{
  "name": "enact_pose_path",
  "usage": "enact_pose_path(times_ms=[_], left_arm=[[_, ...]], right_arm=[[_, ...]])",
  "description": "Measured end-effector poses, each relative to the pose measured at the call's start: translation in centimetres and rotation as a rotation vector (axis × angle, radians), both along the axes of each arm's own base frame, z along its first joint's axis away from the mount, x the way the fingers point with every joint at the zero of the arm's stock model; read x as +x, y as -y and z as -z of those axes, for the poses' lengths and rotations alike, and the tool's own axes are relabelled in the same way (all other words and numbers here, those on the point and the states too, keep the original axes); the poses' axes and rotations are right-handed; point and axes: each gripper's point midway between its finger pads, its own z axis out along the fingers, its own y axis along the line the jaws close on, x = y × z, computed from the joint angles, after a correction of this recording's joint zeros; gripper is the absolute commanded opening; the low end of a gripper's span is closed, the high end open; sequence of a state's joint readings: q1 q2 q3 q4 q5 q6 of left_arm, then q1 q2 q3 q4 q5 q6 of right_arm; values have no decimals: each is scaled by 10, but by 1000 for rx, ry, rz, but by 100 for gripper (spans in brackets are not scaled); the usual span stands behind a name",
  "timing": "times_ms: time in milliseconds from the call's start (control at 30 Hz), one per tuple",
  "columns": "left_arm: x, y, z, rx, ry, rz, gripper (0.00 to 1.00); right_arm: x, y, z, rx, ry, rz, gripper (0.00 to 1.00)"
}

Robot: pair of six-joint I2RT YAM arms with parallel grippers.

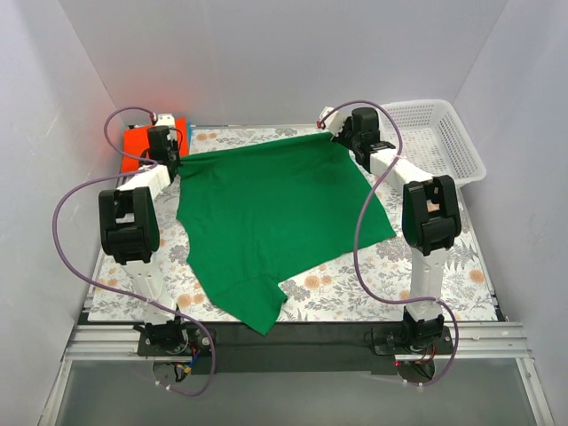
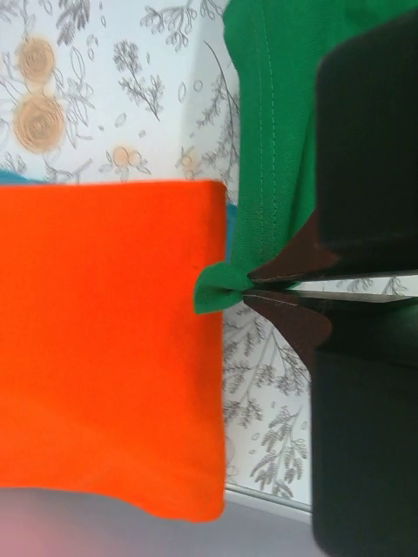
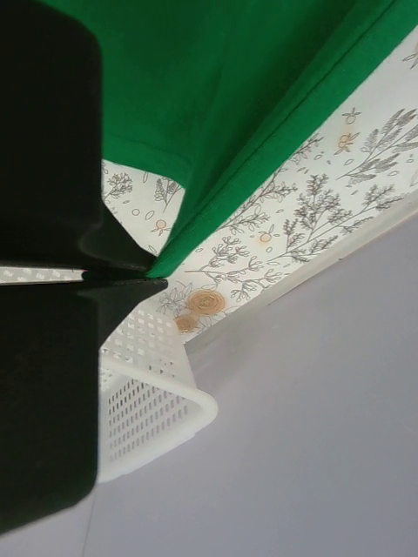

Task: Fold and stack the t-shirts
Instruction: Fold the tshirt

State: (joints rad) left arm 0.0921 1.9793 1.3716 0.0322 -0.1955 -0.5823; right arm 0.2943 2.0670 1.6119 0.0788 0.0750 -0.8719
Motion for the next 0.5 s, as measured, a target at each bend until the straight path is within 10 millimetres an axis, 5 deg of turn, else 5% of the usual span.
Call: enact_pose_path(times_ms=[200, 500], left_arm=[[-9, 34, 6, 89, 3, 38, 0], [-33, 33, 7, 120, -19, -3, 0]], right_arm=[[5, 17, 12, -21, -15, 43, 1], [5, 17, 12, -24, -14, 35, 1]])
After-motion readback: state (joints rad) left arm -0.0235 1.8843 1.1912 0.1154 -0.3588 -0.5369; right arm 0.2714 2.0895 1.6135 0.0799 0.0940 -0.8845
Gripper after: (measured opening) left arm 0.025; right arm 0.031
